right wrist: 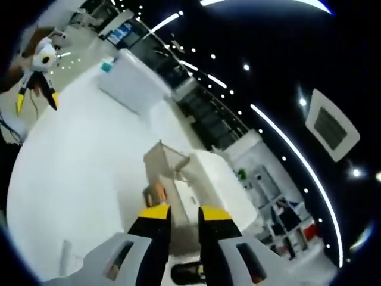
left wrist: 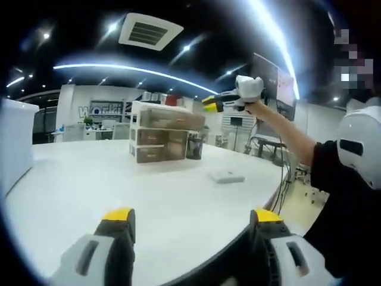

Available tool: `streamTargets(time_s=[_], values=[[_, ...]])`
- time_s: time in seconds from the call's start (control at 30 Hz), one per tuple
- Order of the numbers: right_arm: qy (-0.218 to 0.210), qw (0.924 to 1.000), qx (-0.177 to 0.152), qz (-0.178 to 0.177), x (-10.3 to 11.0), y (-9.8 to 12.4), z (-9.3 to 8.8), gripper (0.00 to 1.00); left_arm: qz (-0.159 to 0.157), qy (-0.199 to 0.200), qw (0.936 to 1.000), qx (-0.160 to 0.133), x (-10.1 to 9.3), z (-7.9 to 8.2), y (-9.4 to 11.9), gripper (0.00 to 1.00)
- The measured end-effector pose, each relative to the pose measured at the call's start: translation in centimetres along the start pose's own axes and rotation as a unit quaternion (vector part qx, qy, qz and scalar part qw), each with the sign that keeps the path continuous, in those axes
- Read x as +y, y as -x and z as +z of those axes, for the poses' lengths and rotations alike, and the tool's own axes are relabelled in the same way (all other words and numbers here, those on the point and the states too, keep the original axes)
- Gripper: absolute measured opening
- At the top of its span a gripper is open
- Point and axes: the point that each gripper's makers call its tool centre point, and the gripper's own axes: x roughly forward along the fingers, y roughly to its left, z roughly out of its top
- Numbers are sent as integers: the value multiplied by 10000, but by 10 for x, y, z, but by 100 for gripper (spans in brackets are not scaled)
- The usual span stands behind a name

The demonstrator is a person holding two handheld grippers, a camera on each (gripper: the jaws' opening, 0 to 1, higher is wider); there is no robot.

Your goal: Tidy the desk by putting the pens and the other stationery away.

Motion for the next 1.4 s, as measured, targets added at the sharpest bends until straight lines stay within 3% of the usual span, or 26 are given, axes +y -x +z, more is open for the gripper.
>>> streamTargets(time_s=[0.2,0.3,0.53,0.83,1.1,1.27,1.4], values=[[-461,9988,-94,-168,23,34,-14,21,-4,46,9999,-122,5,7,1,78],[-919,9955,-204,-126,42,52,-25,27,-18,46,9998,-166,5,10,0,78],[-1433,9895,-118,-147,78,90,-56,41,-173,17,9996,-222,-2,14,-5,80],[-2413,9690,-209,-499,119,145,-86,45,-205,35,9993,-325,-7,20,-7,80],[-3161,9449,-311,-793,146,181,-101,46,-189,40,9992,-341,-10,19,-6,81],[-3328,9381,-353,-899,157,190,-97,46,-190,45,9995,-267,-10,13,-10,81],[-3333,9384,-323,-853,159,188,-96,46,-232,59,9994,-242,-11,12,-12,80]])
